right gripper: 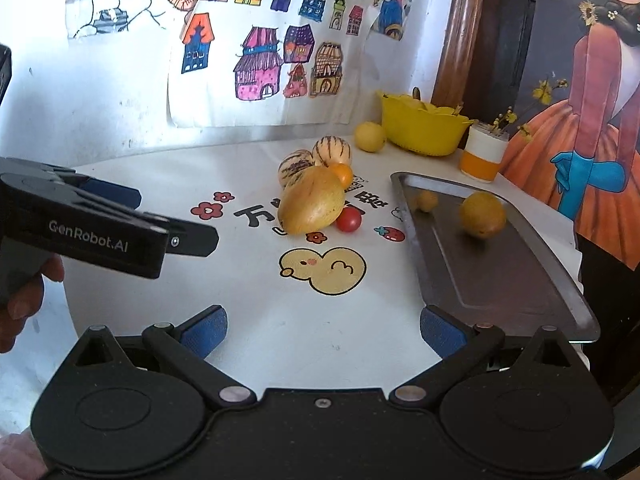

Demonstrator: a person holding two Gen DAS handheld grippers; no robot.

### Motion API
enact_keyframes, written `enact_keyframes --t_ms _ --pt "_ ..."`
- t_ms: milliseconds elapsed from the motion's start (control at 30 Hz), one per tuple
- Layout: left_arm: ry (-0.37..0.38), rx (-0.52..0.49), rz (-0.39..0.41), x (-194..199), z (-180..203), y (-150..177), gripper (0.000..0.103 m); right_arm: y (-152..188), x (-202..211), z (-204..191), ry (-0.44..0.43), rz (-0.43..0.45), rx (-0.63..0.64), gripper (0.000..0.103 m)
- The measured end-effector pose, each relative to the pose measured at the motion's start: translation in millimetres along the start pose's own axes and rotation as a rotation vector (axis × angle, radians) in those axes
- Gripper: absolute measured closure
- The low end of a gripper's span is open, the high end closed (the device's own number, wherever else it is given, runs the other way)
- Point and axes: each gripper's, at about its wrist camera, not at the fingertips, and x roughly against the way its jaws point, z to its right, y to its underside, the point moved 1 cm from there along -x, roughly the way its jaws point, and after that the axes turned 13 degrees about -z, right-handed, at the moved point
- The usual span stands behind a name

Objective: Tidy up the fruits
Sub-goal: 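Withdraw both tools from the tray and move toward the remaining fruits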

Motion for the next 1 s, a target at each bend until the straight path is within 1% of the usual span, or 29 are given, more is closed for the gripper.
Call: enact_keyframes --t_ms 400,567,800,900,1000 --pt "0.055 0.008 0.009 -16.2 11.6 -23.1 0.0 -17.0 -16.3 19.0 0.037 -0.011 0.035 0.001" --pt "0.066 0.016 0.008 -27.4 19.2 -35.0 0.0 -30.8 -20.3 28.3 0.079 0.006 0.131 0.001" --pt "0.099 0.066 -0.011 -44.4 21.5 -49.2 0.0 -47.9 -28.1 35.6 0.134 0.031 0.285 0.001" --pt "0.098 0.094 -0.014 -49.8 21.5 -53.3 0.001 -53.8 -34.0 38.8 0.147 0.038 0.312 0.001" --pt "0.101 0.118 -0.011 -54.9 21.5 -55.7 0.001 -56.6 -39.7 41.8 0.143 0.046 0.305 0.001"
